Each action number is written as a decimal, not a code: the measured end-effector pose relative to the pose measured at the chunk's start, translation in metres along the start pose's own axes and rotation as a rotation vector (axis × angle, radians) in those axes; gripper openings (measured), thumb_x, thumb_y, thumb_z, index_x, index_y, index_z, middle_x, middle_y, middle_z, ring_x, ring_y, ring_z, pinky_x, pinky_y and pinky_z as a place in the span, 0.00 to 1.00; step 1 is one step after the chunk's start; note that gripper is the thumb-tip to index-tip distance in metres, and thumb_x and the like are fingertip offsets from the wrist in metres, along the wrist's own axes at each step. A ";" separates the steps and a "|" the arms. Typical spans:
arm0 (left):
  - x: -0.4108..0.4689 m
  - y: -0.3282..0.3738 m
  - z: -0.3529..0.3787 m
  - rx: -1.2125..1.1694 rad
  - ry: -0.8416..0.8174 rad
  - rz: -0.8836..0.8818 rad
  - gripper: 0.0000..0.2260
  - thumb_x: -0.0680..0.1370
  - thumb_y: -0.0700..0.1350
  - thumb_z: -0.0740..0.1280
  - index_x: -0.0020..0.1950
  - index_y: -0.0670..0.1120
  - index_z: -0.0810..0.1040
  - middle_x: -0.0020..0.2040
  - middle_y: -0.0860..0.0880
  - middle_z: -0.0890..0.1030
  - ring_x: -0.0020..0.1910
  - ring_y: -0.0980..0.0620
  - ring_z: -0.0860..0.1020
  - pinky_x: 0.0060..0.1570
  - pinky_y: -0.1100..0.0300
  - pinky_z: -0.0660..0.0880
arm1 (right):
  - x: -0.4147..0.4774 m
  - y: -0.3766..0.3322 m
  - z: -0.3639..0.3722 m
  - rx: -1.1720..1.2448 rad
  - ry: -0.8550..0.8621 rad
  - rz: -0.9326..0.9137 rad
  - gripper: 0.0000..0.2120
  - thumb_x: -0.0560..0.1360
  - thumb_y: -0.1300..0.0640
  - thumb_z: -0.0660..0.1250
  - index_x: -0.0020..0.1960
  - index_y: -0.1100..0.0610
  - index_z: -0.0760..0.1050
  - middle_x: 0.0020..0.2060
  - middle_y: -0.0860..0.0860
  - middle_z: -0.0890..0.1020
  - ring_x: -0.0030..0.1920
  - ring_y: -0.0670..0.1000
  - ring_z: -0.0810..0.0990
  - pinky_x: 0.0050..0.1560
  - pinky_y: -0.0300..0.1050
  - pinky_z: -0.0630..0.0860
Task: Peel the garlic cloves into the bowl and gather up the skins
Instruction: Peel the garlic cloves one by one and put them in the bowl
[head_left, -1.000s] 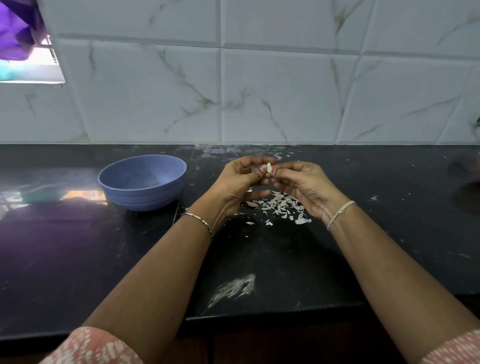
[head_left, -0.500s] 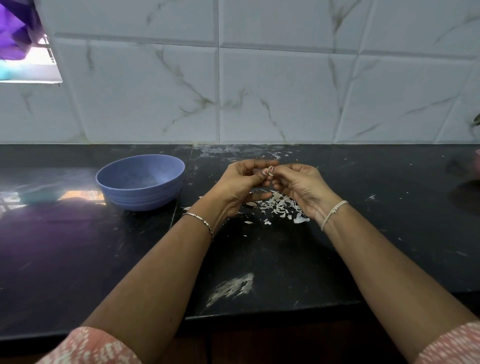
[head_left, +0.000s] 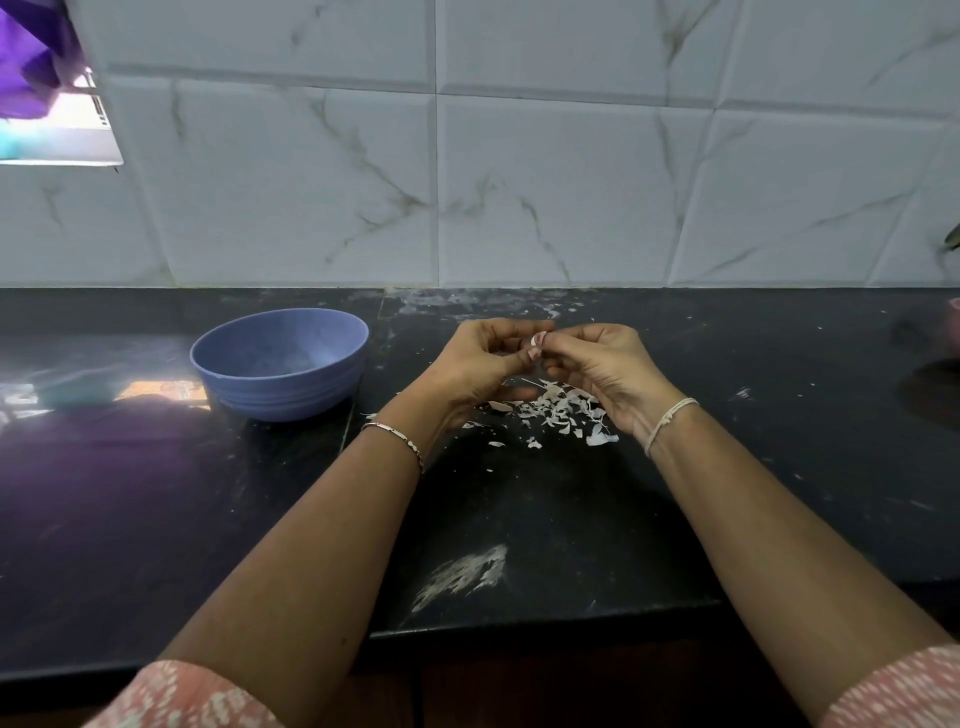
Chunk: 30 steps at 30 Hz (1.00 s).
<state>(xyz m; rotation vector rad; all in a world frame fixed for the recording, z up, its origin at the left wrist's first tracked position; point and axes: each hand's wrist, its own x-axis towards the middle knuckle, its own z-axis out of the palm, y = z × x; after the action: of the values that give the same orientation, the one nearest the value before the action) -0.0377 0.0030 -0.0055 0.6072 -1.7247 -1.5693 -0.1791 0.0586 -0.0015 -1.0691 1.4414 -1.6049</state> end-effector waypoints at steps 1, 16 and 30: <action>0.000 -0.001 0.000 0.024 -0.005 0.004 0.12 0.78 0.35 0.67 0.58 0.47 0.80 0.46 0.47 0.79 0.41 0.59 0.80 0.38 0.60 0.81 | 0.000 0.001 0.000 -0.015 0.004 -0.003 0.04 0.69 0.63 0.75 0.40 0.62 0.81 0.44 0.63 0.84 0.42 0.53 0.82 0.48 0.44 0.80; 0.000 -0.001 0.001 0.159 0.032 0.064 0.13 0.79 0.36 0.67 0.61 0.46 0.80 0.43 0.49 0.78 0.34 0.63 0.78 0.37 0.62 0.80 | 0.001 -0.001 -0.002 -0.013 -0.005 0.025 0.04 0.69 0.65 0.75 0.40 0.62 0.80 0.43 0.62 0.83 0.38 0.50 0.82 0.41 0.39 0.80; -0.001 0.000 0.003 0.186 0.032 0.065 0.13 0.79 0.35 0.66 0.62 0.45 0.80 0.43 0.51 0.80 0.34 0.64 0.78 0.38 0.60 0.81 | 0.003 0.000 -0.002 -0.014 0.012 0.027 0.04 0.69 0.65 0.75 0.39 0.62 0.80 0.37 0.57 0.83 0.36 0.50 0.82 0.38 0.39 0.79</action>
<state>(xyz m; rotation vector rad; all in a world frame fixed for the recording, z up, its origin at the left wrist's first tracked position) -0.0391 0.0052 -0.0061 0.6574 -1.8606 -1.3571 -0.1820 0.0568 -0.0014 -1.0452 1.4708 -1.5866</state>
